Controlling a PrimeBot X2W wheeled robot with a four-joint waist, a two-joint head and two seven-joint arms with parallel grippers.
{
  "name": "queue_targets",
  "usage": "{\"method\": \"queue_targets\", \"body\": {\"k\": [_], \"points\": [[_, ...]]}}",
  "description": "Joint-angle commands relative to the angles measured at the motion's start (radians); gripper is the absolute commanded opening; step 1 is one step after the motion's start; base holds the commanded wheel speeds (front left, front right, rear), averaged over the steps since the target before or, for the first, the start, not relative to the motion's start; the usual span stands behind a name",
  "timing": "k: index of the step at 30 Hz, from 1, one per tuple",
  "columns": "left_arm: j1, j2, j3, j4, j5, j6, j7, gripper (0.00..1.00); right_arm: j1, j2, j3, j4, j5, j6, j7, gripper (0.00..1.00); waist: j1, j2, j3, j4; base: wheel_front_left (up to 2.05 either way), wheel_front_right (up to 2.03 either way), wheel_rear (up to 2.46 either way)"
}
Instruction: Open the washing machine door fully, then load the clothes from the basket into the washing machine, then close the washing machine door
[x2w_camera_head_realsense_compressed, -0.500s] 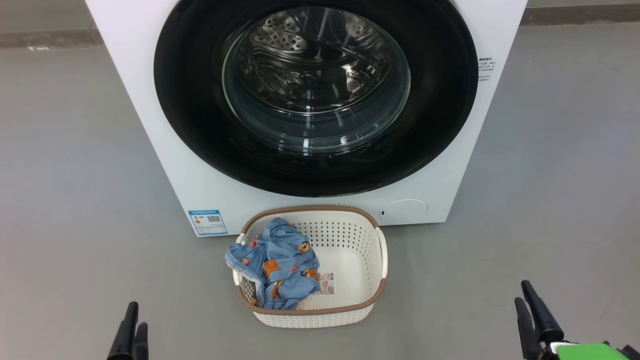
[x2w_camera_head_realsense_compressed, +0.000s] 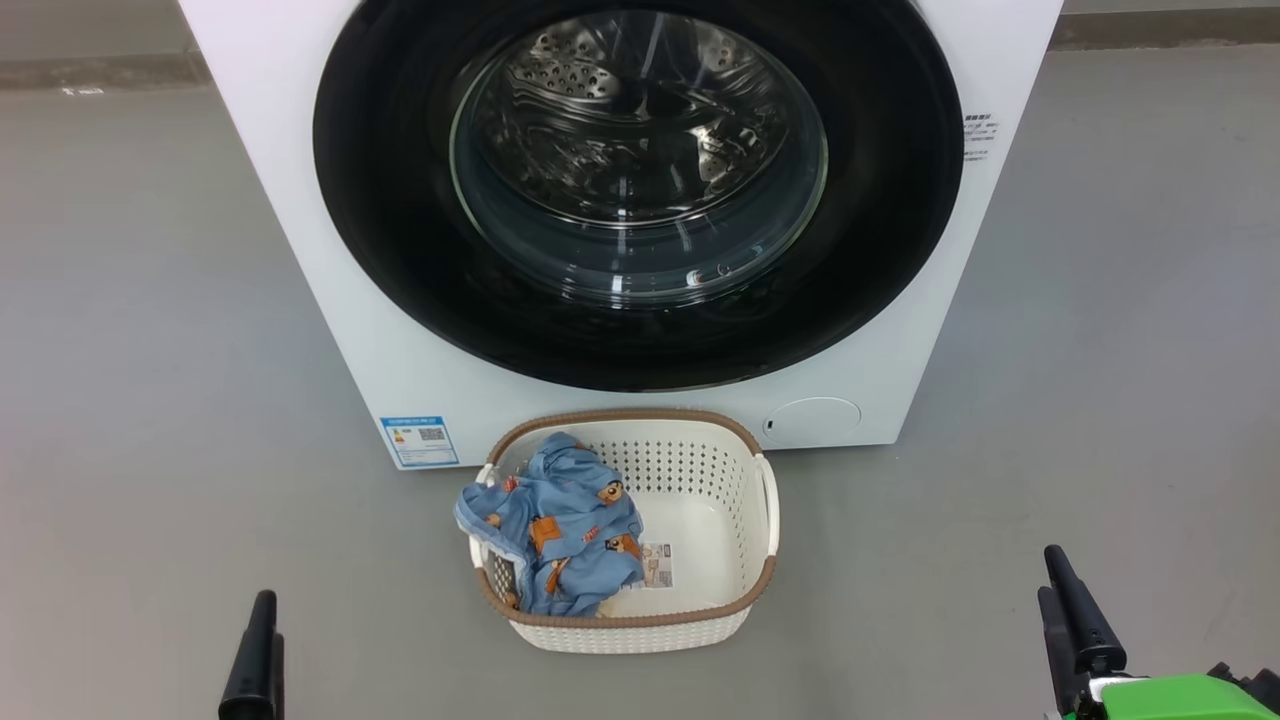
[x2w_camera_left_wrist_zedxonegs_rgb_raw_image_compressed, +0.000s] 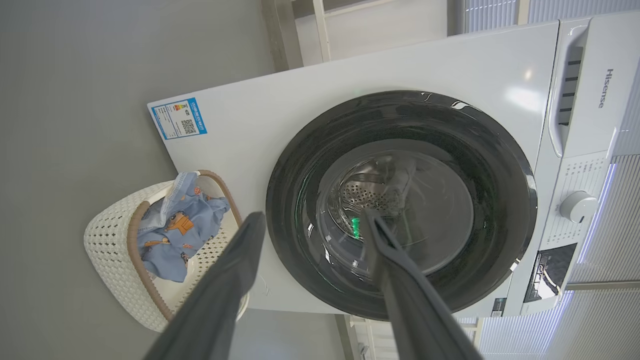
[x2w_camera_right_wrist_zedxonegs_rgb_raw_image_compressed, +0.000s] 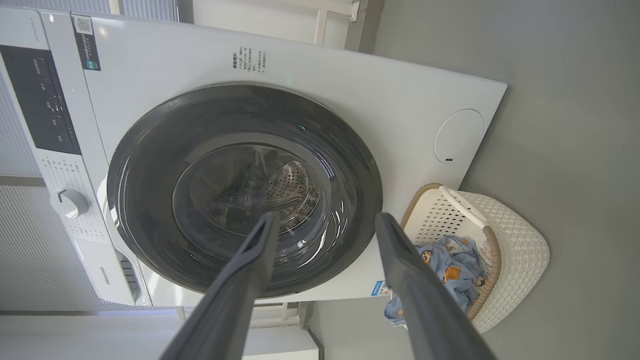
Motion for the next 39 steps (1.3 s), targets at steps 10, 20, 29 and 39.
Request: {"method": "queue_targets", "body": {"k": [10,20,29,39], "points": [[-0.015,0.023,-0.006,-0.050,0.151,-0.001,-0.035,1.00,-0.003,-0.031,0.034,-0.027,-0.131,0.000,-0.033,1.00,-0.0002,0.0000,0.004,0.004,0.00,0.00,0.00],[-0.009,0.029,-0.021,-0.068,0.285,-0.001,-0.064,1.00,0.000,-0.052,0.059,-0.021,-0.249,0.000,-0.062,1.00,-0.0002,0.0000,0.008,0.008,0.00,0.00,0.00],[-0.001,0.032,-0.028,-0.083,0.407,-0.002,-0.090,1.00,0.007,-0.063,0.071,-0.025,-0.349,0.001,-0.088,1.00,-0.0002,0.0000,0.008,0.013,0.00,0.00,0.00],[0.009,0.037,-0.038,-0.098,0.537,-0.002,-0.120,1.00,0.017,-0.075,0.085,-0.029,-0.454,0.001,-0.117,1.00,-0.0002,0.0000,0.007,0.016,0.00,0.00,0.00]]}}
